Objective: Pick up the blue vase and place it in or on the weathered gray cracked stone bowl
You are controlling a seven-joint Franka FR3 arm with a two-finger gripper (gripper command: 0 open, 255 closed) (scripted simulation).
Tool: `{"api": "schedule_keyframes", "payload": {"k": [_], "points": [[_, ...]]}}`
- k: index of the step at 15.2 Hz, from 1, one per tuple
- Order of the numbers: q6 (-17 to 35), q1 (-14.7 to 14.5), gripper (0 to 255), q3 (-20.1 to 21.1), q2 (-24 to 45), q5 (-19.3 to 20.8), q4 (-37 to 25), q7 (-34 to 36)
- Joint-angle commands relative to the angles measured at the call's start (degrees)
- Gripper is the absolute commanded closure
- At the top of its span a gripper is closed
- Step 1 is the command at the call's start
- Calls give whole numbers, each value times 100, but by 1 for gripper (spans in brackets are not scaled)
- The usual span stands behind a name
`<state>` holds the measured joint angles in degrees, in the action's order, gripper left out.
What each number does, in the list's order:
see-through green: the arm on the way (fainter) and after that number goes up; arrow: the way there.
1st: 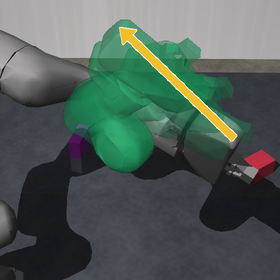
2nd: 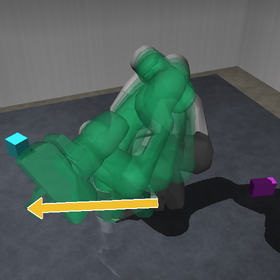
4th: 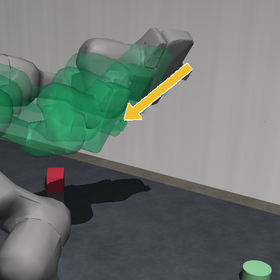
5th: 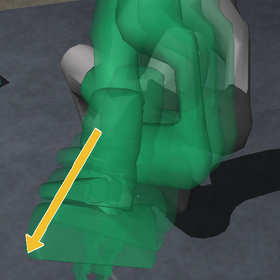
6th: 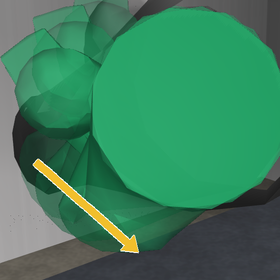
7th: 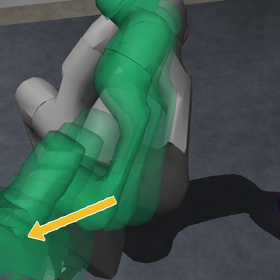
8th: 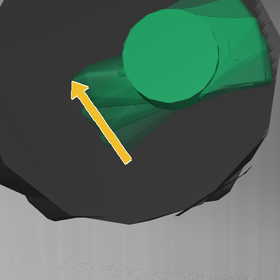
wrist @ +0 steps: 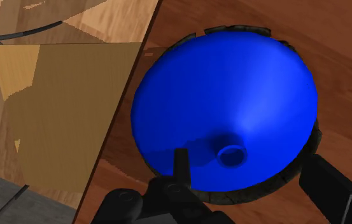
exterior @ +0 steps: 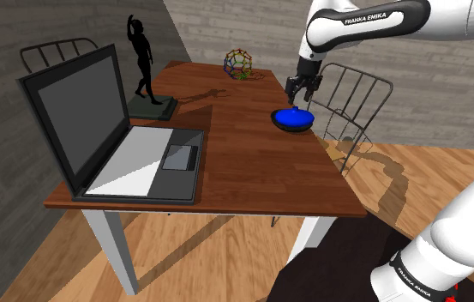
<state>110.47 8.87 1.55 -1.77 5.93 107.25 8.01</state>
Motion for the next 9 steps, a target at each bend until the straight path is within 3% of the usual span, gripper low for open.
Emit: {"api": "schedule_keyframes", "payload": {"k": [1,4,9], "points": [[0,0,0,0,0,0,-1,0],[0,0,0,0,0,0,-1,0],[-711,-29,0,32,-77,-20,-633,-14]]}}
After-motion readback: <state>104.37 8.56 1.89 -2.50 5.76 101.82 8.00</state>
